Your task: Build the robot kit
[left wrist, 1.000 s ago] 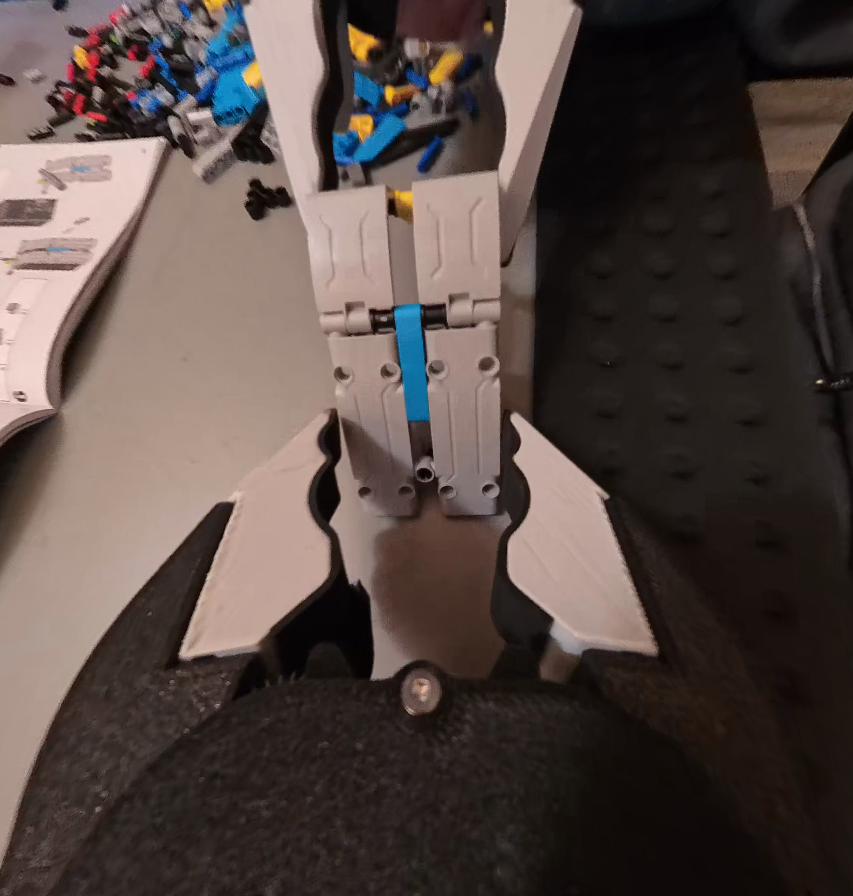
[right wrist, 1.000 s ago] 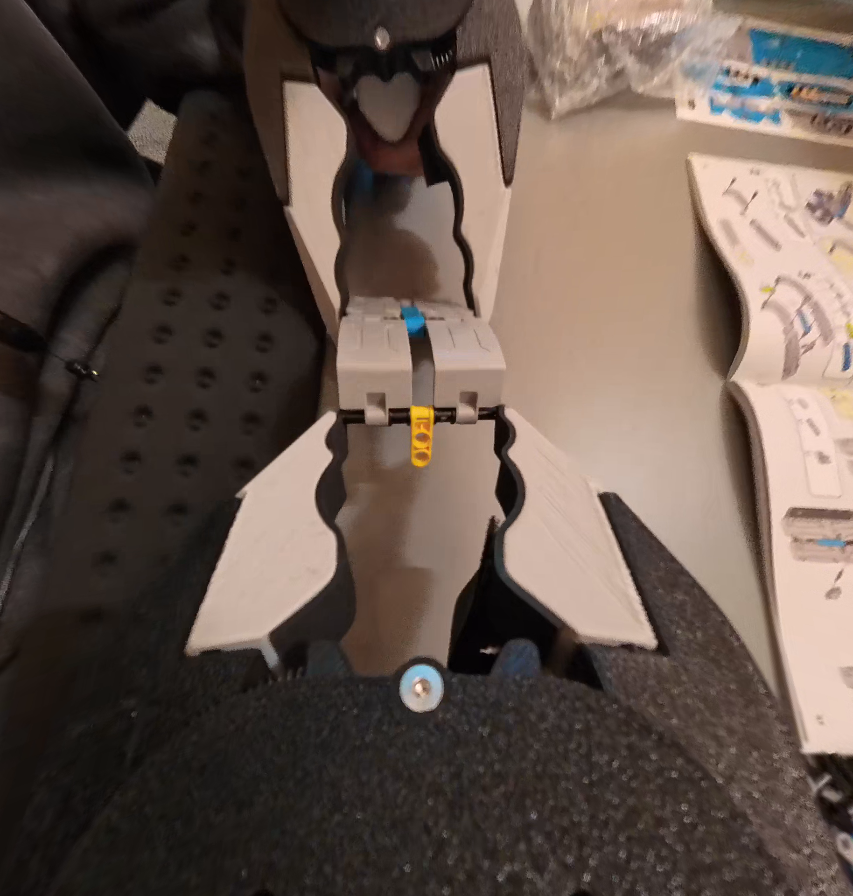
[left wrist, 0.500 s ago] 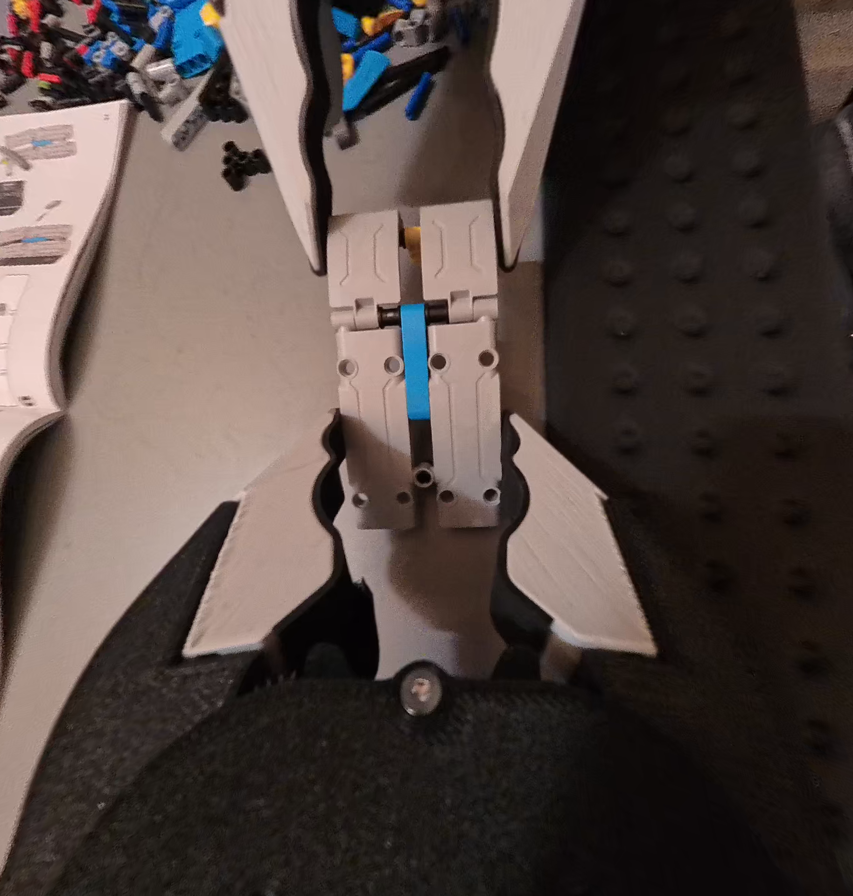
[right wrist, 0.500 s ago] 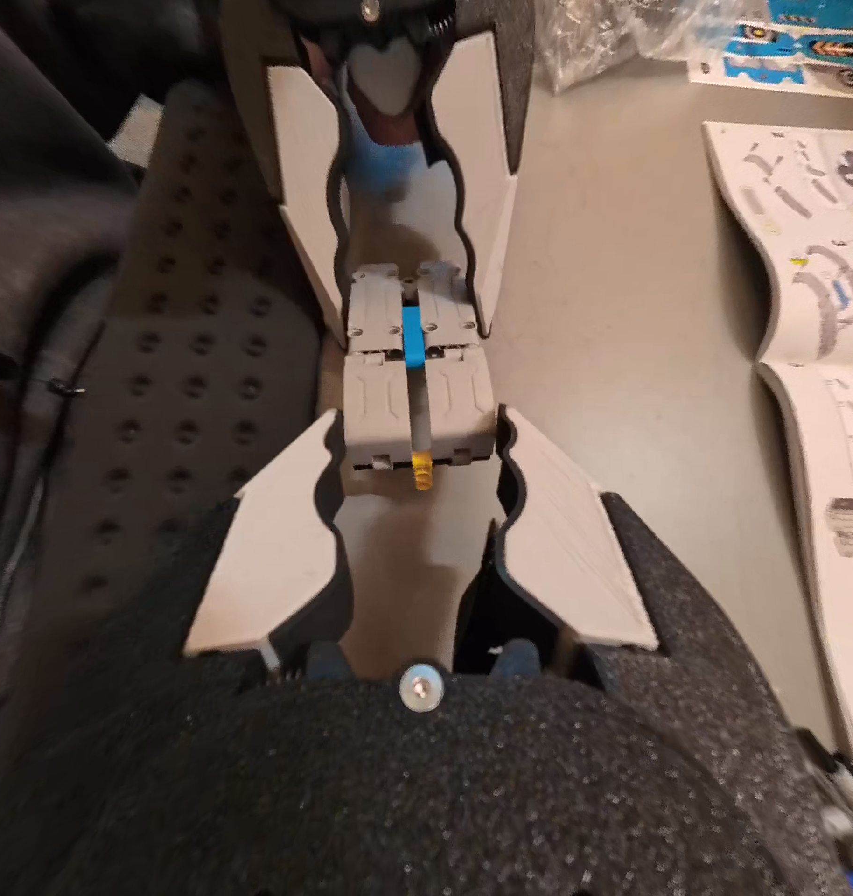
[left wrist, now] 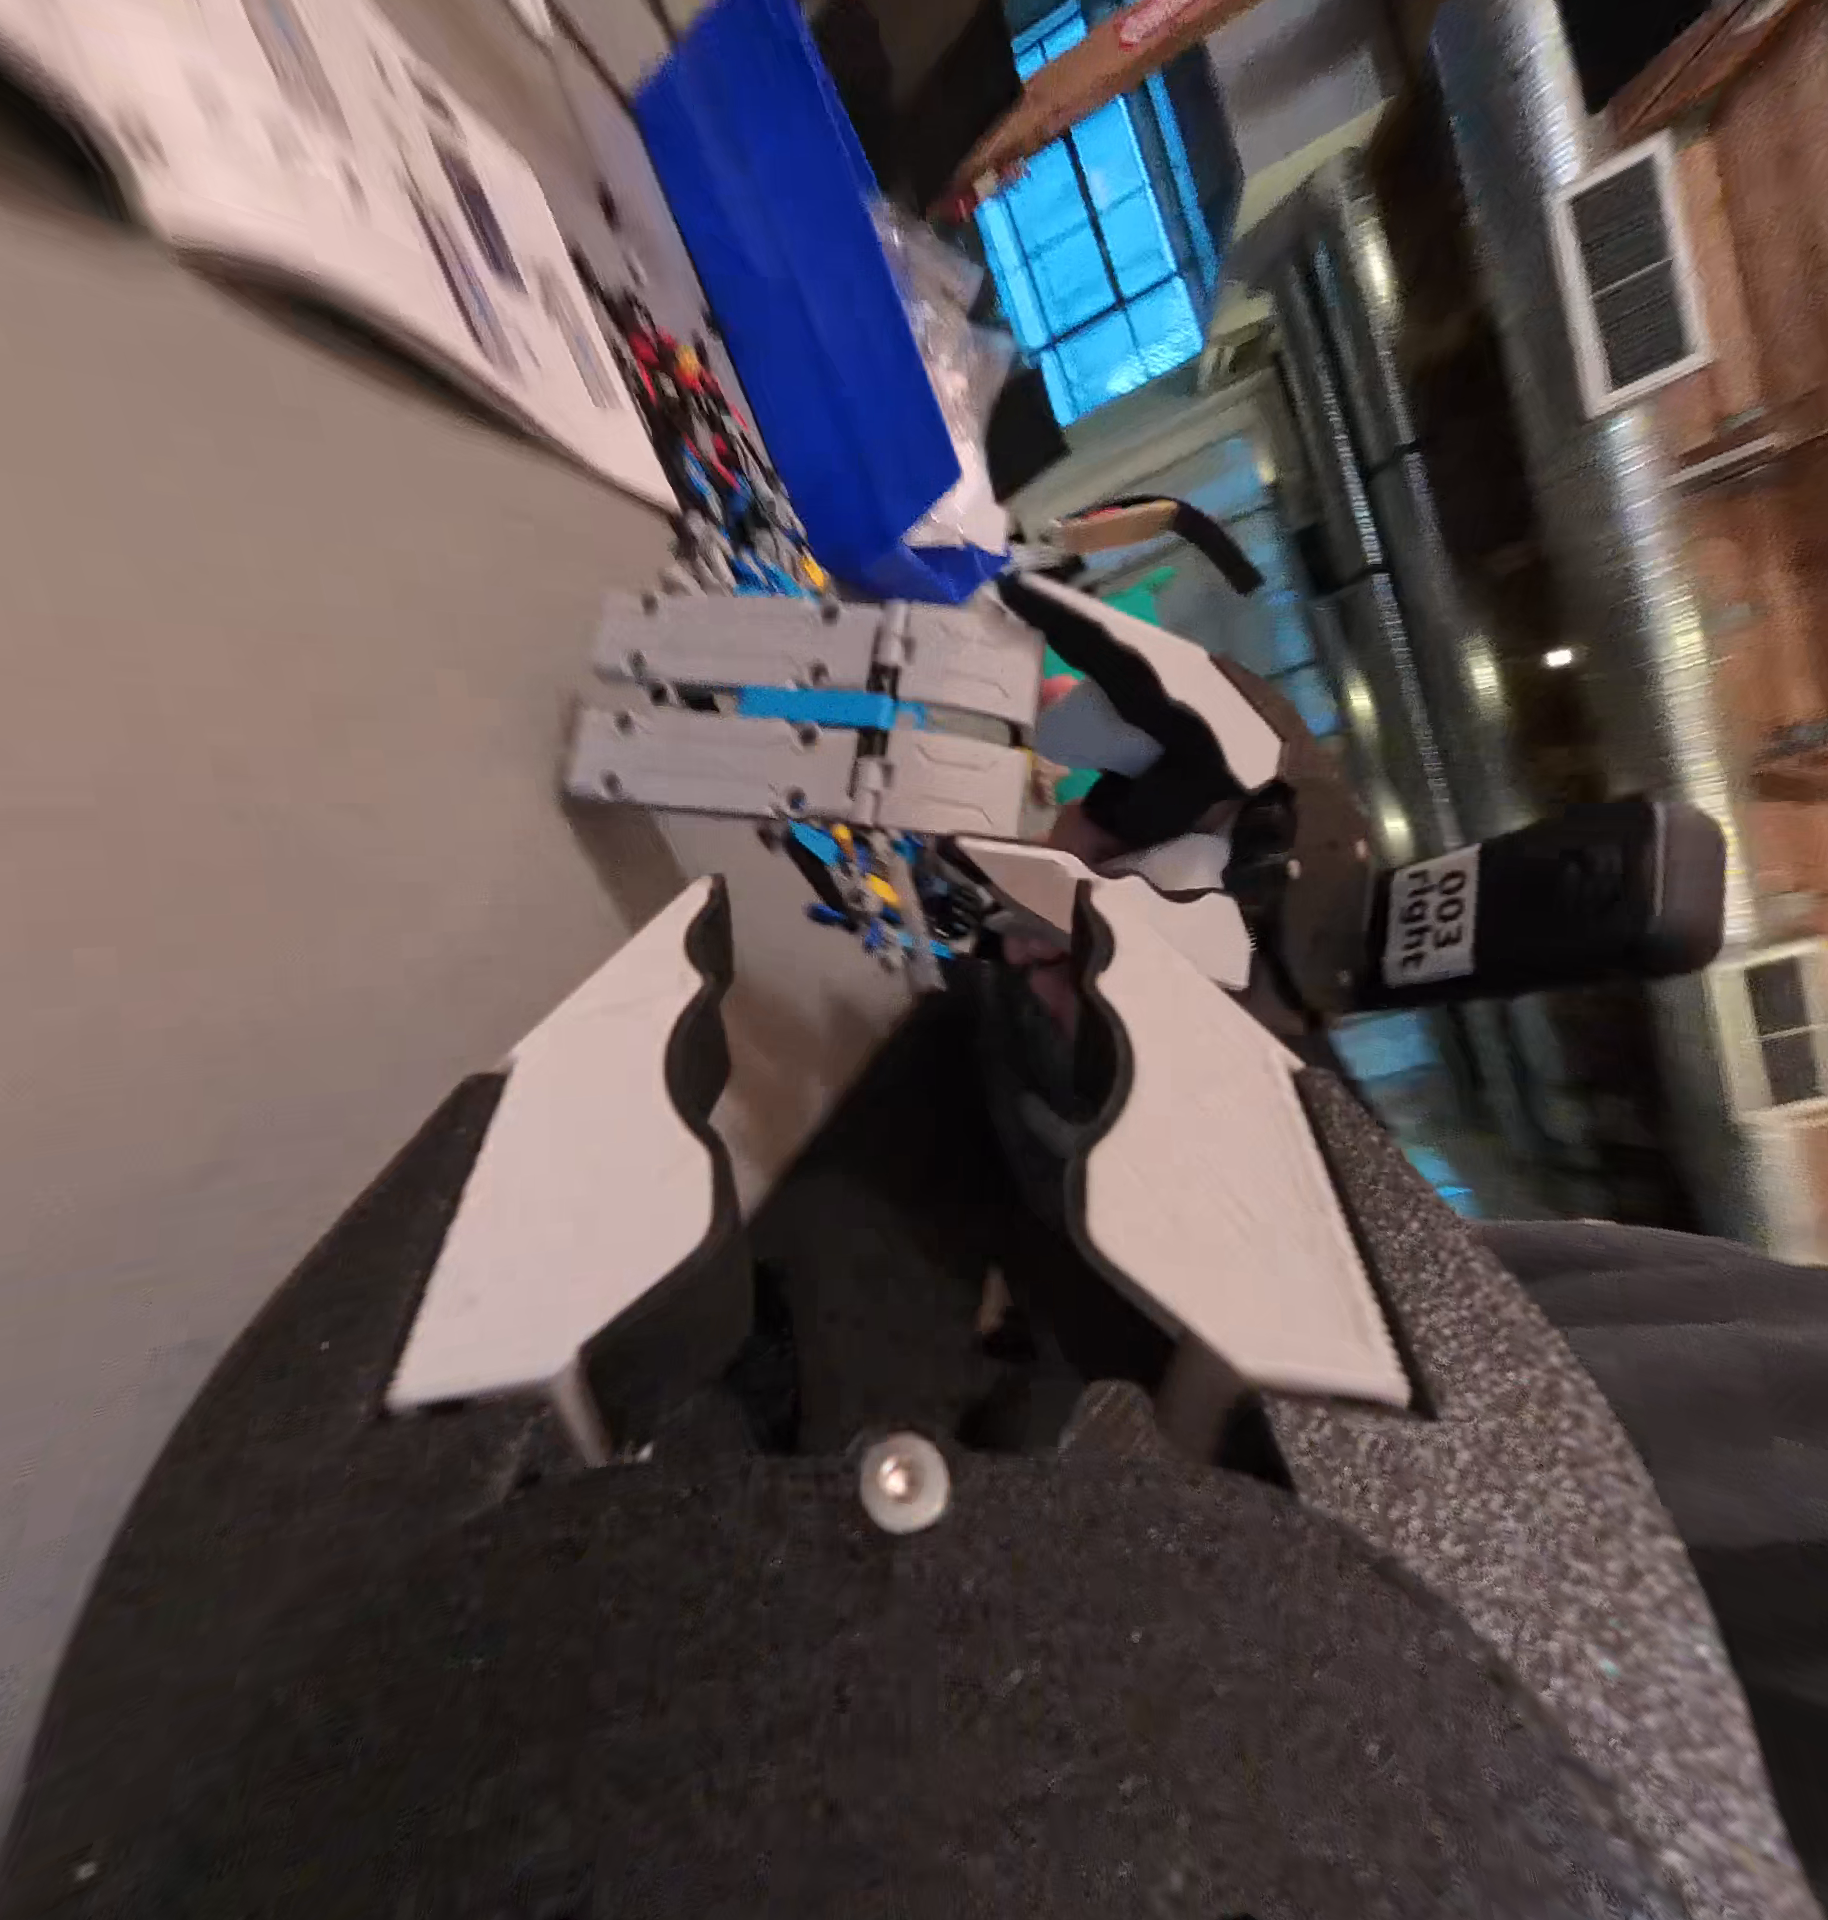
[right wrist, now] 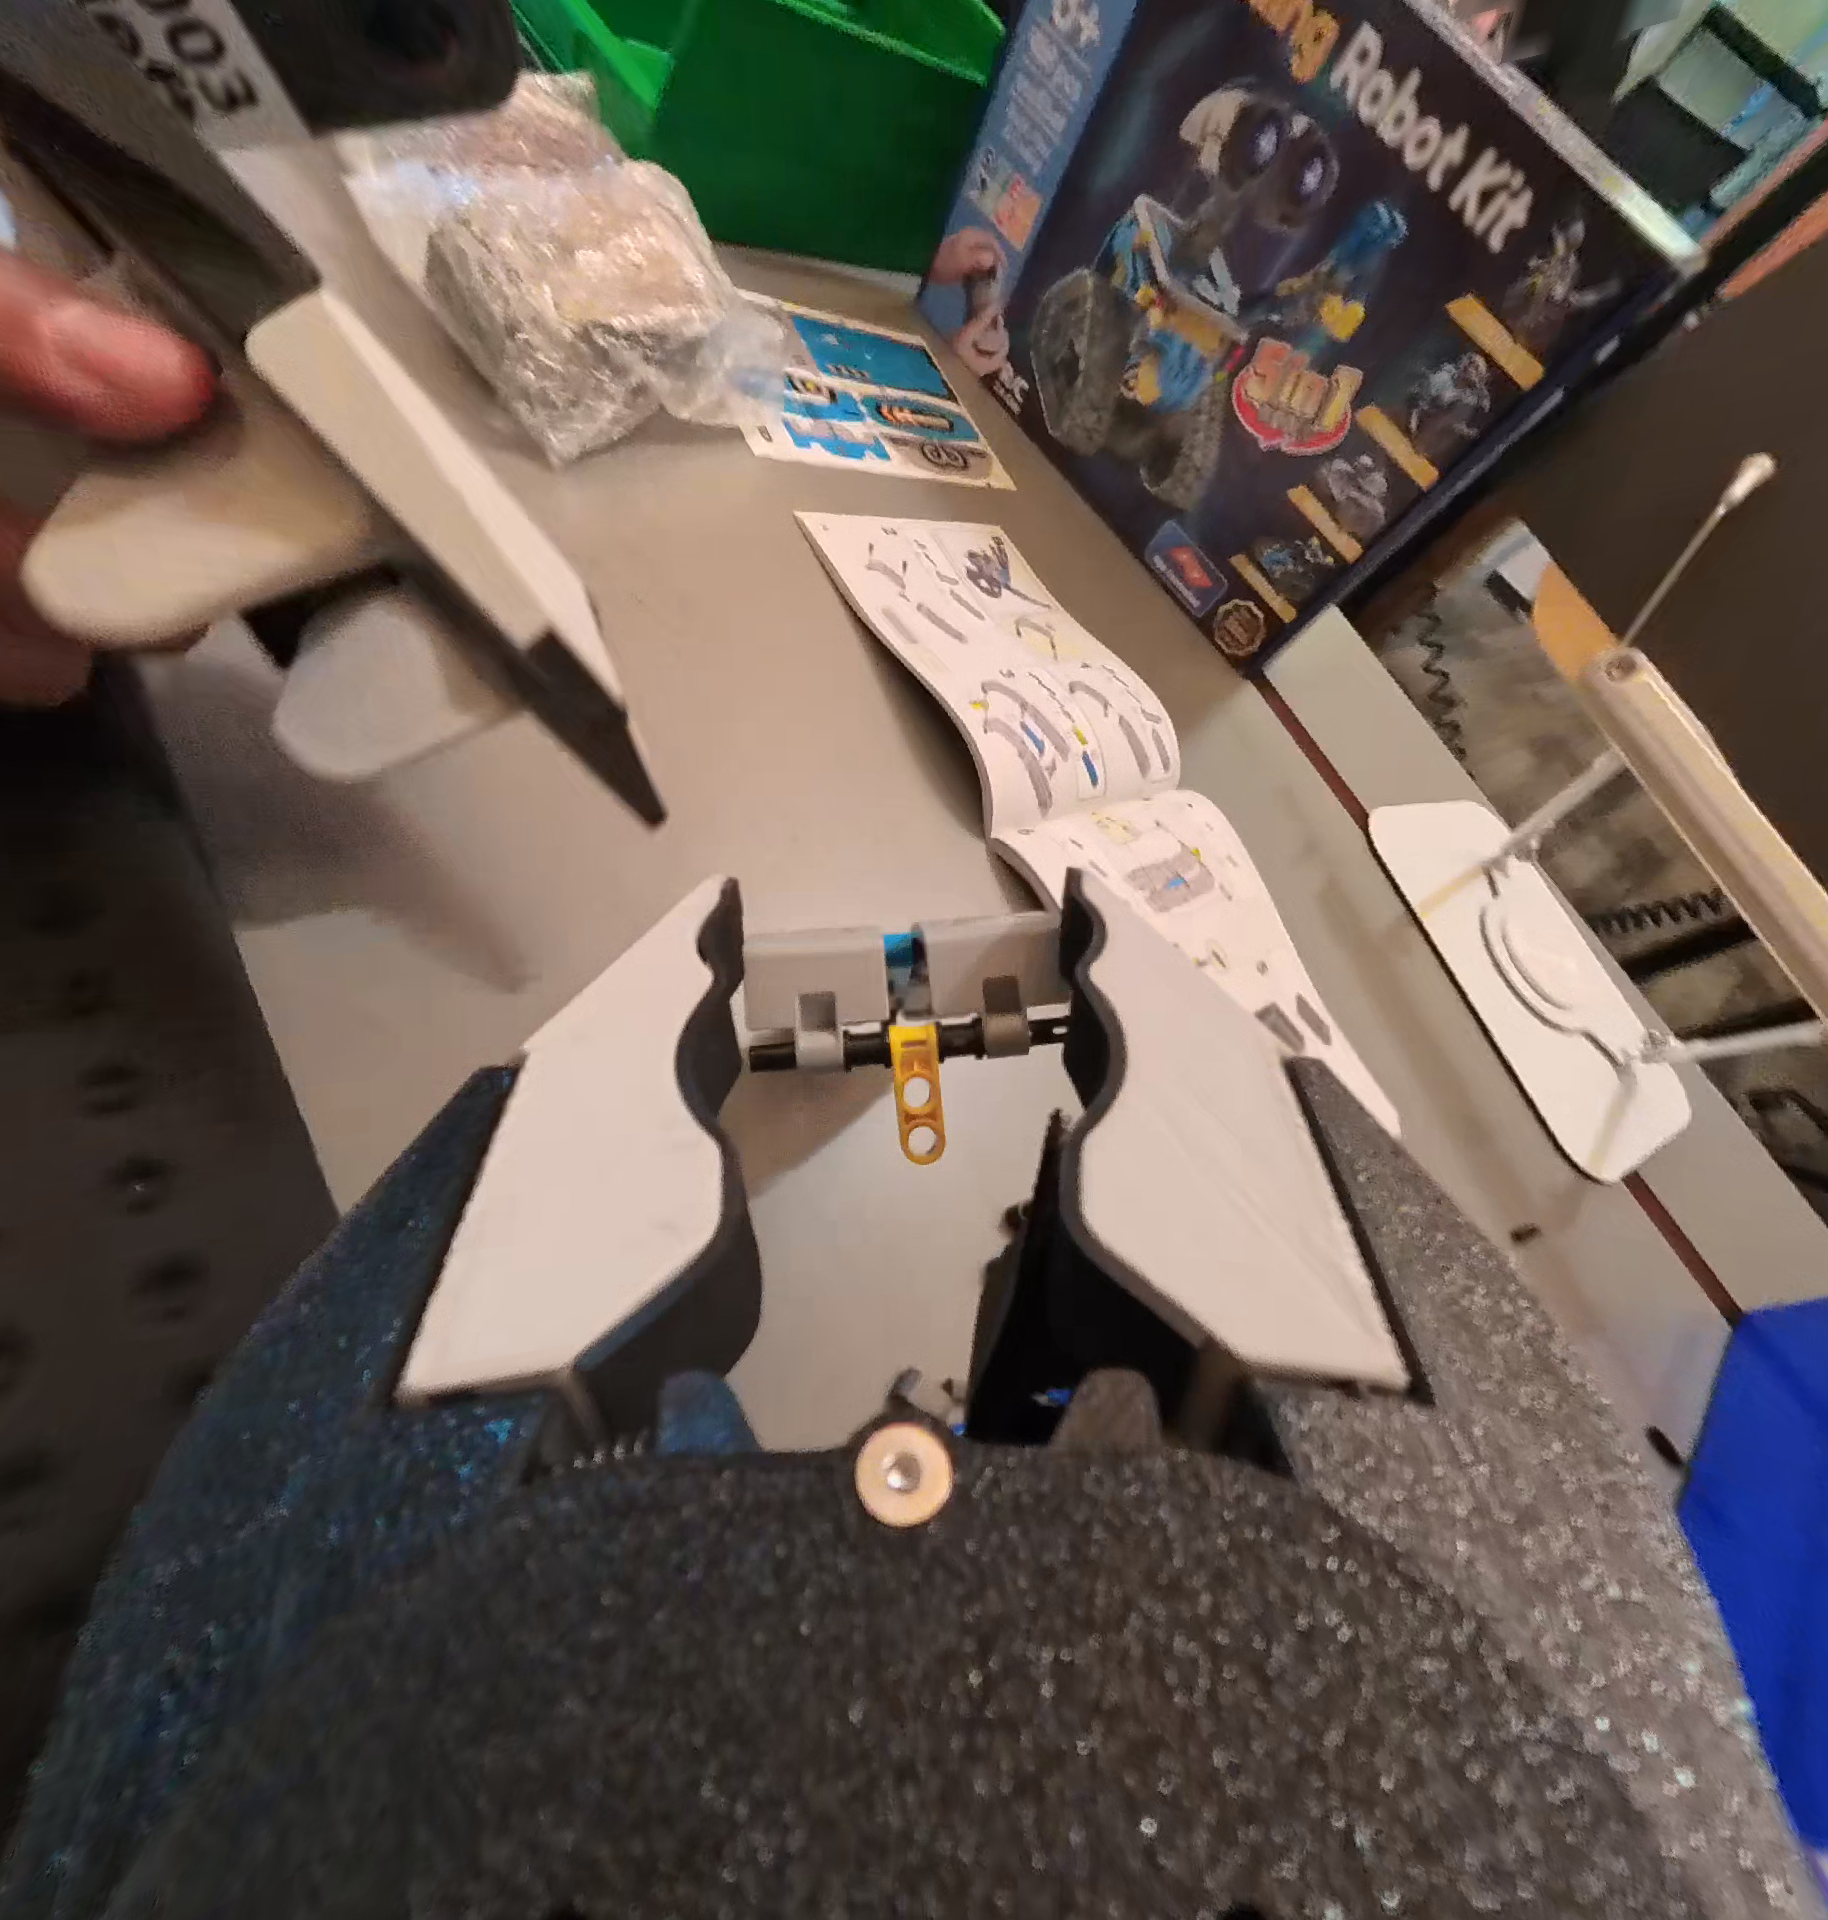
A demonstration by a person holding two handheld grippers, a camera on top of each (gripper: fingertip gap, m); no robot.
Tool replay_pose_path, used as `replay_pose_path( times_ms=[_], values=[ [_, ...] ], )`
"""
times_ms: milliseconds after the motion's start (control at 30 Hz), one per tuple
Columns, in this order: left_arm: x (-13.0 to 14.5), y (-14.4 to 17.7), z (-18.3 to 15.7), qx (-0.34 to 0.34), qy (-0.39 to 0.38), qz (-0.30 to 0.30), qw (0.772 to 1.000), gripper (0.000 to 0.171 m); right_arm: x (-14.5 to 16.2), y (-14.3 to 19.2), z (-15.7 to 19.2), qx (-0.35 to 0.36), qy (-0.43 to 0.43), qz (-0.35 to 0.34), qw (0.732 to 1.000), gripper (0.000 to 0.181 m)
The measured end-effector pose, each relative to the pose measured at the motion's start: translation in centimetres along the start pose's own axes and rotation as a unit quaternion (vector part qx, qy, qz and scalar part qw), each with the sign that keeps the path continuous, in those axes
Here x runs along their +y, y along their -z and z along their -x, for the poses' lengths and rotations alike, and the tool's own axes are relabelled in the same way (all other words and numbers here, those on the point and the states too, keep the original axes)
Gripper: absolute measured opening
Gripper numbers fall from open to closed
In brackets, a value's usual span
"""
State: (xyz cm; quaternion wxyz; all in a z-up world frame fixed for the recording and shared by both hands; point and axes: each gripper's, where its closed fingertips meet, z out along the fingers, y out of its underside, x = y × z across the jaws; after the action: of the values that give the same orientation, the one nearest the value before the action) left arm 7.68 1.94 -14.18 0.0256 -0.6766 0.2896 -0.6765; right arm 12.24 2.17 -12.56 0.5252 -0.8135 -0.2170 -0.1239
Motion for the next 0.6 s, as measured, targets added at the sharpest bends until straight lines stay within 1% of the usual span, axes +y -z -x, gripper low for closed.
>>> replay_pose_path(
  times_ms=[67, 133, 200, 267, 300, 333, 367, 400, 433, 467, 500, 533, 600],
  values=[
    [0.9, -1.1, -0.4, 0.027, 0.062, 0.010, 0.998, 0.062, -0.3, 0.3, 0.4, 0.022, -0.003, -0.002, 1.000, 0.060],
    [1.6, -1.9, 0.1, 0.024, 0.116, 0.022, 0.993, 0.062, -0.2, 0.5, 1.2, 0.027, -0.019, 0.007, 0.999, 0.061],
    [2.5, -2.6, 0.3, 0.041, 0.181, 0.044, 0.982, 0.063, 0.4, 0.7, 1.9, 0.027, -0.030, 0.020, 0.999, 0.061],
    [2.9, -3.2, 0.6, 0.057, 0.239, 0.052, 0.968, 0.063, 1.5, 0.7, 2.7, 0.019, -0.048, 0.037, 0.998, 0.061],
    [2.7, -3.5, 0.3, 0.075, 0.257, 0.050, 0.962, 0.061, 2.1, 0.7, 3.0, 0.015, -0.060, 0.044, 0.997, 0.060],
    [2.6, -3.7, 0.1, 0.083, 0.267, 0.054, 0.959, 0.051, 2.5, 0.8, 3.3, 0.012, -0.072, 0.047, 0.996, 0.061],
    [2.5, -3.8, 0.7, 0.069, 0.271, 0.047, 0.959, 0.040, 2.6, 1.0, 3.5, 0.008, -0.081, 0.047, 0.996, 0.060],
    [1.9, -3.6, 1.0, 0.064, 0.269, 0.030, 0.960, 0.019, 2.7, 1.2, 3.5, 0.009, -0.091, 0.047, 0.995, 0.060],
    [1.6, -3.5, 0.8, 0.076, 0.272, 0.028, 0.959, 0.012, 2.8, 1.4, 3.4, 0.005, -0.102, 0.046, 0.994, 0.058],
    [1.7, -3.4, 0.6, 0.077, 0.269, 0.042, 0.959, 0.006, 2.7, 1.6, 3.4, -0.002, -0.117, 0.036, 0.993, 0.058],
    [1.7, -3.3, 0.5, 0.074, 0.243, 0.055, 0.966, 0.004, 2.4, 2.0, 3.4, -0.016, -0.137, 0.020, 0.990, 0.060],
    [1.9, -3.0, 0.2, 0.072, 0.212, 0.080, 0.971, 0.004, 1.9, 2.4, 3.3, -0.036, -0.165, -0.004, 0.986, 0.061],
    [2.0, -2.3, -0.5, 0.078, 0.161, 0.144, 0.973, 0.004, 1.1, 3.3, 2.6, -0.074, -0.230, -0.053, 0.969, 0.063]
  ],
)
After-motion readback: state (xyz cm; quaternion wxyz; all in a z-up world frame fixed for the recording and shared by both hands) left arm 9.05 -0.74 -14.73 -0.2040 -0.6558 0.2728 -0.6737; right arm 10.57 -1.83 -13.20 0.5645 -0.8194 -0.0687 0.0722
